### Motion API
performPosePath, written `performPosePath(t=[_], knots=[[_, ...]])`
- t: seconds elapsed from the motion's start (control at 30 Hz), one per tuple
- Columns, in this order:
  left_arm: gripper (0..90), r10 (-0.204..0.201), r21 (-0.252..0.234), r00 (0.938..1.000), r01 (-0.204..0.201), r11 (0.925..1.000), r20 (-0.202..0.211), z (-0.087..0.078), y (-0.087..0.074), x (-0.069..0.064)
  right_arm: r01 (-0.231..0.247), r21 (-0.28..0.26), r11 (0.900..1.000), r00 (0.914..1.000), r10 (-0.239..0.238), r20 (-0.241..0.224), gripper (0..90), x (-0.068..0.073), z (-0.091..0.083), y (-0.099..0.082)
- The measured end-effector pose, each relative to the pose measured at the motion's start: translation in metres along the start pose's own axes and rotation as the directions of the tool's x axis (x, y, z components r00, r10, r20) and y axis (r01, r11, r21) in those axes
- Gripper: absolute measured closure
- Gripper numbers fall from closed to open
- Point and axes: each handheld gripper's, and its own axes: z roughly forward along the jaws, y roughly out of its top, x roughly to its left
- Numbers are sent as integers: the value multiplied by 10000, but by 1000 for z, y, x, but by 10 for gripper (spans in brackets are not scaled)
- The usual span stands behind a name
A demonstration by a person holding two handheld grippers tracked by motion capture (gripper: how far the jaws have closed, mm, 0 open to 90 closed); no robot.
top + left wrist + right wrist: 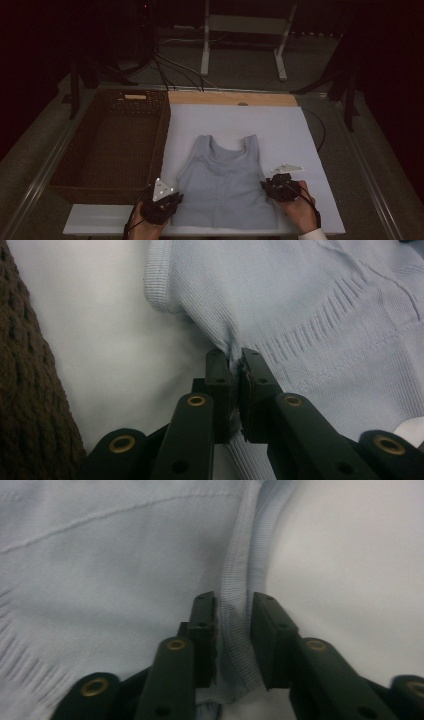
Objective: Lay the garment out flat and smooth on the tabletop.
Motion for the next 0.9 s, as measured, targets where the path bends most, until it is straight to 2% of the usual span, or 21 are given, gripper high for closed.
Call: performPosePath(t=[0.1,0.3,0.43,0.53,0.63,0.7,0.77,0.8,0.9], knots=[[847,-6,-33,10000,6,10000,1,0,0,0,19,-67,10000,9996,-17,273,654,-1,0,0],[845,-1,-85,10000,1,10000,4,0,1,-1,-212,63,9998,9992,210,327,591,-5,3,-1],[843,5,-126,10000,-5,9999,10,0,1,-1,-471,189,9987,9987,467,225,556,-8,5,-2],[842,17,-153,10000,-17,9999,20,0,1,-2,-767,278,9967,9970,765,81,560,-10,5,-3],[841,11,-171,10000,-10,9999,27,0,1,-2,-855,286,9959,9963,855,9,561,-11,6,-3],[840,-5,-184,10000,6,9998,38,0,1,-2,-896,300,9955,9959,900,-106,603,-11,5,-3],[840,-4,-173,10000,4,9999,33,1,1,-2,-950,337,9949,9949,961,-318,684,-10,5,-3],[840,-7,-176,10000,8,9998,31,1,1,-2,-1003,450,9939,9936,1024,-468,754,-9,4,-3],[839,-9,-197,10000,10,9998,26,2,2,-3,-1007,551,9934,9933,1036,-522,813,-7,2,-2]])
